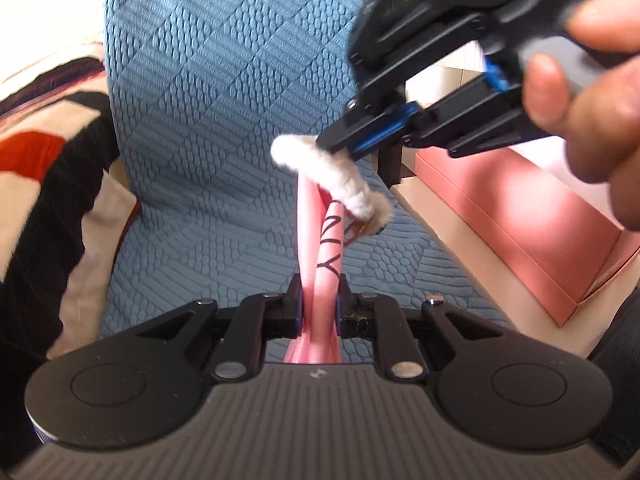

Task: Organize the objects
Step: 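Bring the fluffy loop over the pink band's end with the right gripper while the left gripper holds the band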

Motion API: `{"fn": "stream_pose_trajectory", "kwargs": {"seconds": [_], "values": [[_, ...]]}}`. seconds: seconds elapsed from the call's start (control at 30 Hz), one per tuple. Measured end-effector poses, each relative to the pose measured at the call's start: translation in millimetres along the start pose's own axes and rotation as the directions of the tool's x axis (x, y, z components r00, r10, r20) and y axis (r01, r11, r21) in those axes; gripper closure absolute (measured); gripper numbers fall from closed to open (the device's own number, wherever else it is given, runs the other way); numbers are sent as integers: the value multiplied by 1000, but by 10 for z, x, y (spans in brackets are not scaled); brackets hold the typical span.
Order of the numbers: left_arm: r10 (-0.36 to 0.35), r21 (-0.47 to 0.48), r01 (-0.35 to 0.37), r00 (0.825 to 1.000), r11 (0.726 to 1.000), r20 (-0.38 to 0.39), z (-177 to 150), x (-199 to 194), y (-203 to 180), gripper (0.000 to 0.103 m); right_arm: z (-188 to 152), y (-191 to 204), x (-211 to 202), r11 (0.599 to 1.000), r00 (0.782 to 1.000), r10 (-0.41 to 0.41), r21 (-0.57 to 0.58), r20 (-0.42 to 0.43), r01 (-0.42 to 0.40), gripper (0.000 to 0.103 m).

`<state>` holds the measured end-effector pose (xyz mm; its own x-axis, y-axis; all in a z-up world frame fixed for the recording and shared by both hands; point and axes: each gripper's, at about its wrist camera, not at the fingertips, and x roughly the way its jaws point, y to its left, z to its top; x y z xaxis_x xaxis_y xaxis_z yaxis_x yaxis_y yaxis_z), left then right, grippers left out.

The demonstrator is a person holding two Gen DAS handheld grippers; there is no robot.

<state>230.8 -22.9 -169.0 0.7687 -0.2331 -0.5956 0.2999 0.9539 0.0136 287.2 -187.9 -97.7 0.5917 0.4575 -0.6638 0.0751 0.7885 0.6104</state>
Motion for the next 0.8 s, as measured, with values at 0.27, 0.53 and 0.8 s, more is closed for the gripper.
{"fn": "stream_pose_trajectory", "kwargs": {"seconds": [0.27,0.53,0.8], "values": [[10,17,-10,1000,1000,8,5,-7,-7,87,59,58,92,998,999,-29,-59,-26,27,93],[7,5,-7,1000,1000,0,-6,10,10,87,78,54,118,997,998,-39,-68,-46,36,68],[11,8,-11,1000,1000,-1,-16,18,9,87,-23,90,52,990,999,-41,-135,-4,40,66]]}}
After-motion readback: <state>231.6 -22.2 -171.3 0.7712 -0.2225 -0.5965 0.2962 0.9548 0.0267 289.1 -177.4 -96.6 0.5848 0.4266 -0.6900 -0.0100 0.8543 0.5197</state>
